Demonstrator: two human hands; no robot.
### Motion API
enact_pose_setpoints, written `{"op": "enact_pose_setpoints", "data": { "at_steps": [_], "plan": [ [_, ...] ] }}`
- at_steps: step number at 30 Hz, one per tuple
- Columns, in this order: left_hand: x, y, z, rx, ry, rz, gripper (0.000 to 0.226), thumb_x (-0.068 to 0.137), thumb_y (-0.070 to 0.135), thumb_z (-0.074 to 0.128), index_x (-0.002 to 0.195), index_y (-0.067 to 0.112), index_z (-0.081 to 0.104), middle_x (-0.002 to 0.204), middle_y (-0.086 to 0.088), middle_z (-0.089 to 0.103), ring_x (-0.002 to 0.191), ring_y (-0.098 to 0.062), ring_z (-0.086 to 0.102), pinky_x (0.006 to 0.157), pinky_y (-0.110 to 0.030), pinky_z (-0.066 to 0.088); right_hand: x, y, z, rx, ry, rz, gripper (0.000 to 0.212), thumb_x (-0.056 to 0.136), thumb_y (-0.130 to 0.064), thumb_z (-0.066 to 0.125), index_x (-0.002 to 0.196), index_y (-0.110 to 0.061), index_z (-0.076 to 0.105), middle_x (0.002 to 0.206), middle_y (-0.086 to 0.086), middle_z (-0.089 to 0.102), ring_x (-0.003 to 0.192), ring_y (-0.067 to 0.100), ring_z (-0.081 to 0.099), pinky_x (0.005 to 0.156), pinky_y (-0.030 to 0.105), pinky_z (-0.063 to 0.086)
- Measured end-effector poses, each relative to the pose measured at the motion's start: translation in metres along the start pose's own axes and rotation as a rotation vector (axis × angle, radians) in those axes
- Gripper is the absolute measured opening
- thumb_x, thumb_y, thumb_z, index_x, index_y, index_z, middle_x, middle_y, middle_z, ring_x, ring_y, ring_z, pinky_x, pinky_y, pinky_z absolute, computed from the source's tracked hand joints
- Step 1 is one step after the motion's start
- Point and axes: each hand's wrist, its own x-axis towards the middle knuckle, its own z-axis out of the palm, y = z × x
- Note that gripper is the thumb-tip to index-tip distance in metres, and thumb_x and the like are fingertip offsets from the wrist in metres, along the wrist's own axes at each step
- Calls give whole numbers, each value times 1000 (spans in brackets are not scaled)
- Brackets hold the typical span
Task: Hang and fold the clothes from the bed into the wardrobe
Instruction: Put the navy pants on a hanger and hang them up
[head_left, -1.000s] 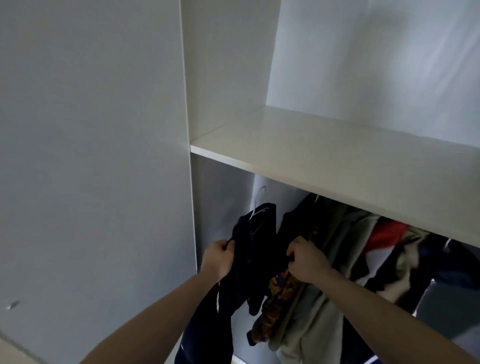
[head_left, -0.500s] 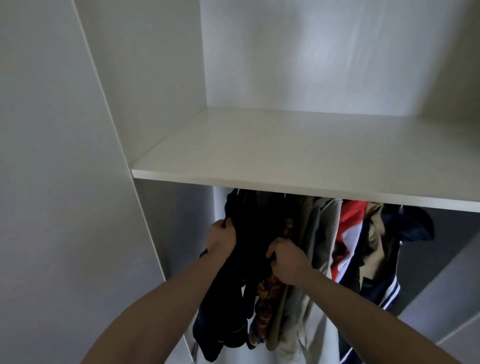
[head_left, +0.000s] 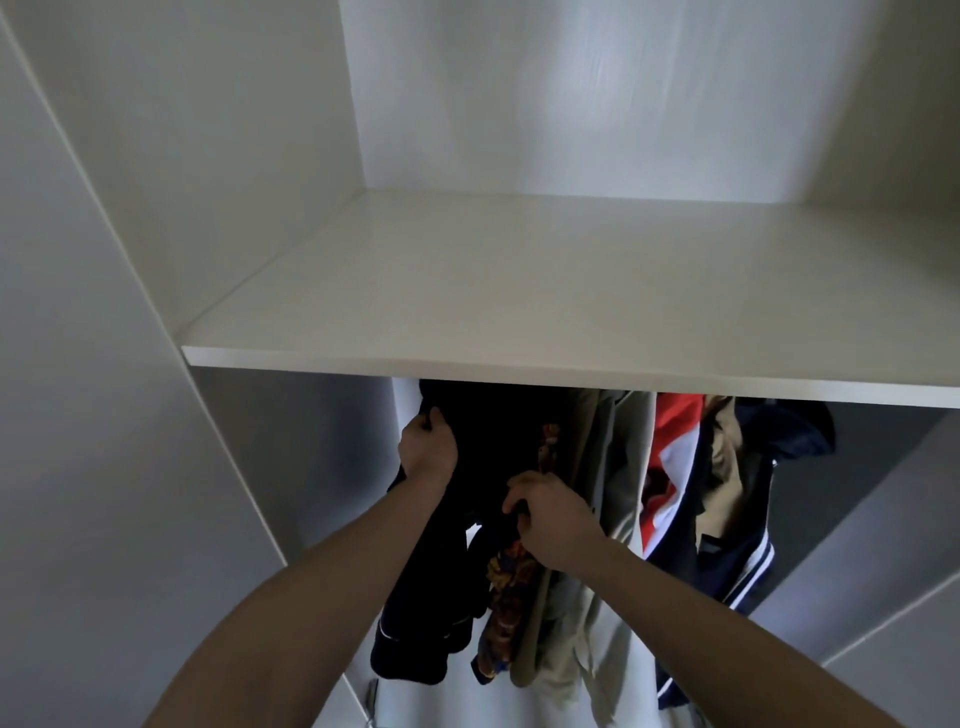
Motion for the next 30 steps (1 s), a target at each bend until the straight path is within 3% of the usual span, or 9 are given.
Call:
{"op": "enact_pose_setpoints", "data": {
  "at_steps": [3, 5, 14, 16, 19, 23, 25, 27, 30],
  "plan": [
    [11, 2, 0, 79, -104, -10, 43, 105, 36, 42, 95, 4, 69, 93, -21, 70, 93, -36, 67, 79, -37, 52, -1, -3, -4, 7, -6, -2, 32, 95, -2, 51, 114, -18, 71, 146, -4, 52, 129, 19, 49, 101, 25, 44],
    [11, -2, 0, 123, -126, 4, 41, 105, 38, 41, 82, 12, 63, 87, -16, 69, 87, -32, 67, 72, -33, 48, -3, -3, -5, 5, -9, -3, 31, 95, -2, 51, 113, -19, 71, 147, -5, 52, 130, 18, 48, 101, 25, 44],
    [-30, -12, -10, 374, -197, 120, 37, 105, 48, 38, 89, 21, 58, 82, 4, 63, 79, -17, 63, 67, -32, 47, -32, -4, -23, 143, 0, -49, 28, 96, -3, 53, 115, -15, 70, 153, -6, 47, 133, 15, 52, 111, 20, 39],
    [-41, -16, -19, 399, -194, 170, 36, 105, 46, 38, 96, 20, 61, 84, 10, 63, 84, -18, 65, 71, -33, 49, -42, -3, -30, 193, 8, -63, 27, 96, -2, 54, 114, -14, 71, 149, -5, 50, 132, 14, 52, 111, 18, 39],
    [-60, -17, -31, 390, -192, 212, 30, 106, 39, 42, 113, 23, 66, 90, 19, 60, 91, -16, 64, 77, -30, 45, -59, 2, -37, 256, 5, -63, 24, 96, -2, 55, 110, -13, 70, 140, -6, 53, 127, 12, 54, 100, 0, 32],
    [-96, -18, -43, 312, -197, 211, 22, 99, 21, 58, 117, 18, 70, 101, 13, 67, 102, -15, 66, 83, -19, 49, -87, 13, -41, 350, 13, -13, 25, 94, -2, 57, 108, -18, 71, 129, -14, 48, 121, 5, 53, 95, -4, 28],
    [-121, -18, -46, 321, -197, 251, 22, 94, 16, 64, 115, 21, 70, 112, 7, 63, 102, -9, 63, 90, -17, 48, -103, 18, -42, 380, 27, 16, 27, 91, -1, 59, 109, -18, 71, 129, -10, 50, 119, 5, 53, 96, -3, 29],
    [-146, -15, -47, 319, -222, 309, 22, 89, 13, 69, 103, 31, 69, 109, 11, 58, 94, 4, 59, 81, -2, 41, -121, 23, -43, 419, 74, 54, 28, 88, 1, 61, 108, -16, 71, 125, -5, 55, 115, 8, 57, 95, 3, 36],
    [-176, -7, -43, 307, -338, 395, 29, 88, 11, 72, 90, 39, 66, 106, 14, 57, 93, 9, 59, 77, -2, 42, -156, 30, -44, 505, 155, 184, 27, 88, 0, 64, 109, -15, 70, 123, -6, 59, 115, 6, 57, 101, 22, 48]
  ]
}}
